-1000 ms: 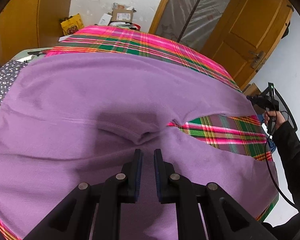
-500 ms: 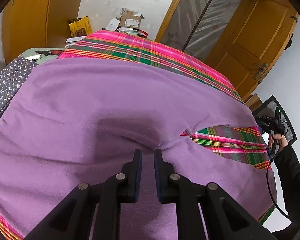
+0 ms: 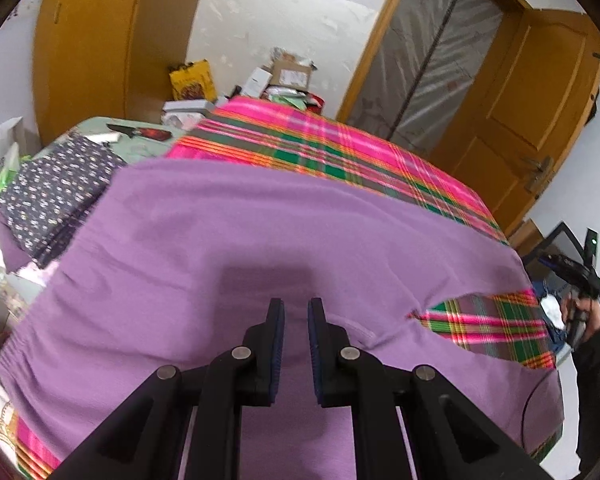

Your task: Fold clothes

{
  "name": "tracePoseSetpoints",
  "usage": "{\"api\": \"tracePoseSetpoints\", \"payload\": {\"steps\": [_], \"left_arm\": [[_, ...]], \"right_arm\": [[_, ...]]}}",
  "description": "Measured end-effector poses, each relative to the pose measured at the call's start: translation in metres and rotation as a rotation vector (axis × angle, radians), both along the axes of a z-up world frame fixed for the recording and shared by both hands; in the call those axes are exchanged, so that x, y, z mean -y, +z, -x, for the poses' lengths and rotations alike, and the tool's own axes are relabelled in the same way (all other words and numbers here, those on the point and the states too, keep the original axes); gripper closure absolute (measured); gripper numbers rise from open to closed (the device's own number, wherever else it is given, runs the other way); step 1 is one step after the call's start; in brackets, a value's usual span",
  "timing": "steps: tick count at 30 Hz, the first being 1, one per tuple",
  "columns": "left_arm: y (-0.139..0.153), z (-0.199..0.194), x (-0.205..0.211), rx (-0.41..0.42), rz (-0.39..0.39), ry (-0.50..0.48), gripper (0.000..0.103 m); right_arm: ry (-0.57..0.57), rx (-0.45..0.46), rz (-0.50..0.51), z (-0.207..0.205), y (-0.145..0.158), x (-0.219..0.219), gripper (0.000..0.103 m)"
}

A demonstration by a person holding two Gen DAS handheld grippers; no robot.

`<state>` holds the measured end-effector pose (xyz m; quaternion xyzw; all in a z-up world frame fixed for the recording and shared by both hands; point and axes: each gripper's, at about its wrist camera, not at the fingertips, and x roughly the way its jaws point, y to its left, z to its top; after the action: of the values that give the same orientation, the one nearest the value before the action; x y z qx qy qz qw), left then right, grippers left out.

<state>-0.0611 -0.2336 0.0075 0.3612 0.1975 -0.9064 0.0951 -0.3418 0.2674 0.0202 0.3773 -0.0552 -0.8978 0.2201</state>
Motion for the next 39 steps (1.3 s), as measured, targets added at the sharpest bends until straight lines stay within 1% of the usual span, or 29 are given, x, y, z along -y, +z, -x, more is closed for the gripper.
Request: {"api": "tracePoseSetpoints", "payload": {"steps": [4, 7, 10, 14, 17, 20, 25, 28, 29, 31, 32, 33, 35, 39], "left_arm": [[0.012, -0.009, 0.026, -0.033, 0.027, 0.050, 0.092], [0.017, -0.011, 0.044, -0.037, 0.041, 0.064, 0.091], [0.021, -0.009, 0.047, -0.045, 0.092, 0.058, 0.091], [0.024, -0.005, 0.044, -0.033, 0.129, 0.052, 0.090], [0.024, -0.001, 0.038, -0.016, 0.160, 0.049, 0.088], [0.023, 0.004, 0.031, -0.002, 0.222, 0.045, 0.087], [0.024, 0.006, 0.017, -0.018, 0.273, 0.031, 0.087], [0.024, 0.009, 0.011, -0.021, 0.285, 0.014, 0.087], [0.024, 0.010, 0.010, -0.018, 0.278, 0.002, 0.087], [0.022, 0.013, 0.011, -0.010, 0.250, -0.009, 0.087], [0.021, 0.014, 0.012, -0.004, 0.238, -0.009, 0.087], [0.021, 0.014, 0.013, 0.001, 0.225, -0.010, 0.087], [0.019, 0.015, 0.014, 0.012, 0.212, -0.011, 0.087], [0.019, 0.016, 0.015, 0.017, 0.209, -0.015, 0.087]], "right_arm": [[0.168, -0.028, 0.004, -0.021, 0.016, 0.053, 0.074], [0.271, -0.052, -0.032, -0.042, 0.025, 0.095, 0.074], [0.357, -0.077, -0.059, -0.062, 0.031, 0.129, 0.074], [0.435, -0.112, -0.084, -0.082, 0.036, 0.166, 0.074], [0.466, -0.127, -0.093, -0.094, 0.039, 0.185, 0.074], [0.490, -0.147, -0.101, -0.105, 0.043, 0.201, 0.074], [0.510, -0.157, -0.117, -0.116, 0.045, 0.218, 0.074], [0.519, -0.150, -0.123, -0.122, 0.043, 0.227, 0.074], [0.520, -0.147, -0.130, -0.123, 0.042, 0.230, 0.073], [0.516, -0.138, -0.138, -0.125, 0.038, 0.235, 0.066], [0.514, -0.133, -0.141, -0.126, 0.036, 0.238, 0.057], [0.512, -0.128, -0.144, -0.127, 0.033, 0.241, 0.056], [0.511, -0.119, -0.152, -0.128, 0.029, 0.247, 0.056], [0.528, -0.098, -0.159, -0.131, 0.020, 0.260, 0.056]]}}
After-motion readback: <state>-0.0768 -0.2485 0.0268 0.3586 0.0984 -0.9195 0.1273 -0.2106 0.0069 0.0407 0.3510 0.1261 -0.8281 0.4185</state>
